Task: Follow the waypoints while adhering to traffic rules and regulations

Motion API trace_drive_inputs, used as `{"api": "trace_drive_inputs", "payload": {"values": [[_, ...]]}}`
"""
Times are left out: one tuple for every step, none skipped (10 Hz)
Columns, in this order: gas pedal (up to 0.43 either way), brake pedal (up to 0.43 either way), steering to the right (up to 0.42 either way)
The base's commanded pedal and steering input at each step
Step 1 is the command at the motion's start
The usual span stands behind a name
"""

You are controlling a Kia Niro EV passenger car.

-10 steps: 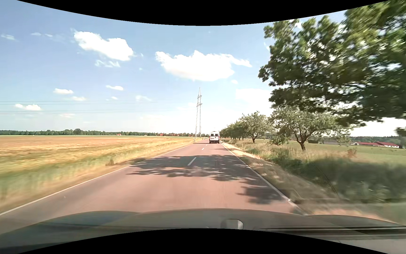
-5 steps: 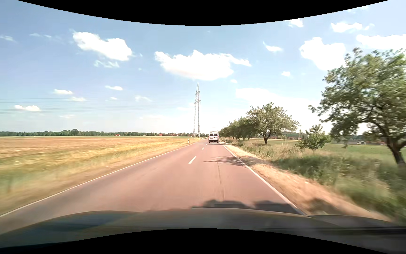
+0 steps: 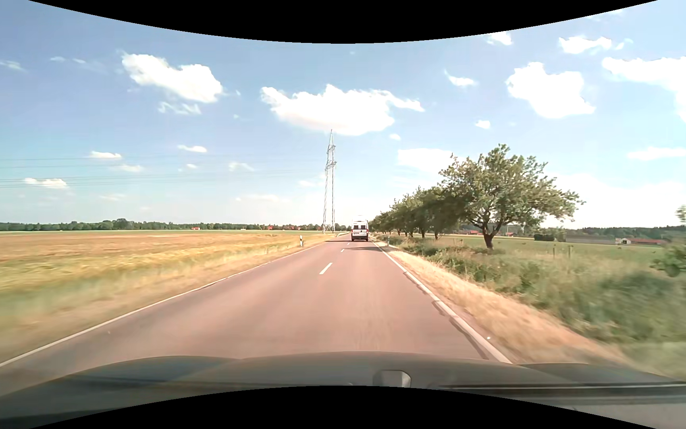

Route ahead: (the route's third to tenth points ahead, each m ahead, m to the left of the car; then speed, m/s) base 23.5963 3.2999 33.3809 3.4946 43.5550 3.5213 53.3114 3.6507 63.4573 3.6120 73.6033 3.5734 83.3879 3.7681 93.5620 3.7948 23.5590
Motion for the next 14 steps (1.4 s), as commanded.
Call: {"api": "trace_drive_inputs", "payload": {"values": [[0.150,0.006,-0.001],[0.150,0.006,-0.001],[0.150,0.006,-0.001],[0.150,0.006,-0.001],[0.150,0.006,-0.001],[0.150,0.006,-0.001],[0.150,0.006,-0.001],[0.157,0.006,-0.001],[0.157,0.006,-0.001],[0.157,0.006,-0.001],[0.157,0.006,-0.001],[0.157,0.006,0.000],[0.157,0.006,-0.001],[0.157,0.006,0.000]]}}
